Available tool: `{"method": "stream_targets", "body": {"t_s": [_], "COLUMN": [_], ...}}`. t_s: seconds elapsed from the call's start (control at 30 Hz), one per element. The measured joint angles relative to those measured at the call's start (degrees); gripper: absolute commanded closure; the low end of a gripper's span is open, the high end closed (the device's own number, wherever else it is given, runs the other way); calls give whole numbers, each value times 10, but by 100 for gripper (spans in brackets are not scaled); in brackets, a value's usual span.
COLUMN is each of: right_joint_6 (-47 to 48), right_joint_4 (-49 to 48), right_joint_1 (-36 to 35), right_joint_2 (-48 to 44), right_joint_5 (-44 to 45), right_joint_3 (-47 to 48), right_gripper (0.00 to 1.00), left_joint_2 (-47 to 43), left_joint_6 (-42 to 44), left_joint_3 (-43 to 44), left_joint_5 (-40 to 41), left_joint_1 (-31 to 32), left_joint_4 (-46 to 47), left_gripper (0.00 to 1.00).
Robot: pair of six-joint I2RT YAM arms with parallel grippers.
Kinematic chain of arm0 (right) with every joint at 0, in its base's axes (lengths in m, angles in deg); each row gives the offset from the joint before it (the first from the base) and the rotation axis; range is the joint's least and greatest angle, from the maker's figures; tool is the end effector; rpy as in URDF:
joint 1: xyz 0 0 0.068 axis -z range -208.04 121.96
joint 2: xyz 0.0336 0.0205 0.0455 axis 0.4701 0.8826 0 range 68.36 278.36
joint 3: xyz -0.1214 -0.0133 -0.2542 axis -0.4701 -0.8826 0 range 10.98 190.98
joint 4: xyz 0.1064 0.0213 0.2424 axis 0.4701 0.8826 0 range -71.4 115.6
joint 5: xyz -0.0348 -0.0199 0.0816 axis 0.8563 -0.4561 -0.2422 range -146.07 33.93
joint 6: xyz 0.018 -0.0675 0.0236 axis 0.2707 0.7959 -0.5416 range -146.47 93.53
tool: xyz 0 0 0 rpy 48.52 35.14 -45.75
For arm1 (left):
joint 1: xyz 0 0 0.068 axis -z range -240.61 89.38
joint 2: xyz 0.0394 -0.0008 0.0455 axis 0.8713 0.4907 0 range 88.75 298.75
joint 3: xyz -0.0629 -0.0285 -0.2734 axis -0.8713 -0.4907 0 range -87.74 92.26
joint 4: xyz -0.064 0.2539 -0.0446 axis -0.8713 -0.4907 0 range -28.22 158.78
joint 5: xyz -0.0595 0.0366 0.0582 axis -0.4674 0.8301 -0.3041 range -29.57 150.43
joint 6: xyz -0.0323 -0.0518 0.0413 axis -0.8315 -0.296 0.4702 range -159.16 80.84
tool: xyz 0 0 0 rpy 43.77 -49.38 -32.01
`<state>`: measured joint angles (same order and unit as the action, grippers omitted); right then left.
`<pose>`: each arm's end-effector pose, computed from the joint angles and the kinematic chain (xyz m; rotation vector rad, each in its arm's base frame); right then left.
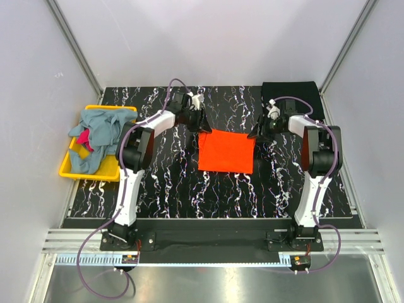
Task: Fold and stack the t-shirts
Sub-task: Fold the tshirt
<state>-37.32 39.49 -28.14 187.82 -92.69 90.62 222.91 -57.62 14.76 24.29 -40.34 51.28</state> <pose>0.4449 0.0375 0.1303 0.0194 2.5634 0.9052 0.4897 -0.2195 0.1361 0.3389 2.4636 -1.0646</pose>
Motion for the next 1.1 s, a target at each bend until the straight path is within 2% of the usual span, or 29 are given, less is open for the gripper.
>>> {"method": "stream_targets", "body": {"t_s": [0.4, 0.5, 0.53, 0.6, 0.7, 0.93, 1.1], "right_joint_6": [18, 21, 21, 23, 21, 7, -4], "right_joint_4": [-1, -1, -1, -1, -5, -42, -62], "right_joint_1": [9, 14, 15, 16, 16, 16, 16], "right_joint_2": [30, 31, 31, 31, 31, 2, -54], "right_joint_5": [-21, -21, -20, -21, -22, -32, -36], "right_joint_3": [37, 37, 37, 37, 37, 10, -11], "right_gripper": [61, 71, 76, 88, 99, 100, 100], "left_joint_2": [35, 43, 45, 45, 45, 36, -28], "left_joint_6": [7, 5, 6, 2, -5, -24, -35], "left_joint_3": [49, 54, 55, 56, 64, 68, 30], "left_joint_5": [-23, -24, -25, -27, -31, -40, -30], "left_joint_1": [0, 0, 0, 0, 0, 4, 10], "left_joint_4": [-1, -3, -3, -5, -5, -6, -4], "left_gripper": [56, 64, 75, 86, 100, 100, 100]}}
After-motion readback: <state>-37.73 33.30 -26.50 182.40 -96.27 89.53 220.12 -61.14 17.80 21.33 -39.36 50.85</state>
